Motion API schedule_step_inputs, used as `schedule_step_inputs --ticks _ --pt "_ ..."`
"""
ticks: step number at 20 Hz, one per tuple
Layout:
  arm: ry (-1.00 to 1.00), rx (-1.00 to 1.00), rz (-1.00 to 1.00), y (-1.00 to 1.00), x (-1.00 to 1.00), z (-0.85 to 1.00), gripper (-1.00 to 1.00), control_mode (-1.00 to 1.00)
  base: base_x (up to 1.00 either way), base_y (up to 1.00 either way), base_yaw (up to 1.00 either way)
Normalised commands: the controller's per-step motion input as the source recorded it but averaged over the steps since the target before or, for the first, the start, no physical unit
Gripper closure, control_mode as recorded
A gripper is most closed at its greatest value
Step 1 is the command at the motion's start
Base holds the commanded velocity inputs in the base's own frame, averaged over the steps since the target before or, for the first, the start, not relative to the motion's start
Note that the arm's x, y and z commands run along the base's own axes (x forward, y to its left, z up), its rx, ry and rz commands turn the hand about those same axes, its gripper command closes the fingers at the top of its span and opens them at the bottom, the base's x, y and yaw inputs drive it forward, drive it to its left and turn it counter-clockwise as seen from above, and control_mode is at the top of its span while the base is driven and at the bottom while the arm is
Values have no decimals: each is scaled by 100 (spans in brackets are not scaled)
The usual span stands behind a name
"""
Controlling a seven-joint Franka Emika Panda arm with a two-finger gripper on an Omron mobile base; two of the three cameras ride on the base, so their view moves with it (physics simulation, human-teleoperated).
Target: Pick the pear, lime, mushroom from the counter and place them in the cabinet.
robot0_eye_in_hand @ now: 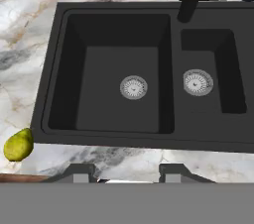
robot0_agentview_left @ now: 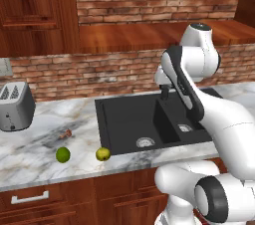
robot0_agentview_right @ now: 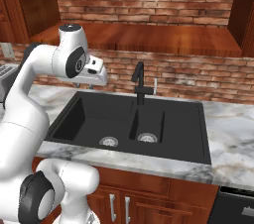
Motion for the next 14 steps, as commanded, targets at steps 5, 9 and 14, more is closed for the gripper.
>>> schedule_step_inputs --ticks 5,9,14 --pt "0 -3 0 36 0 -34 -100 -100 0 0 0" --pt "4 -5 -1 74 1 -65 -100 -100 0 0 0" --pt "9 0 -10 62 0 -56 -100 -100 0 0 0"
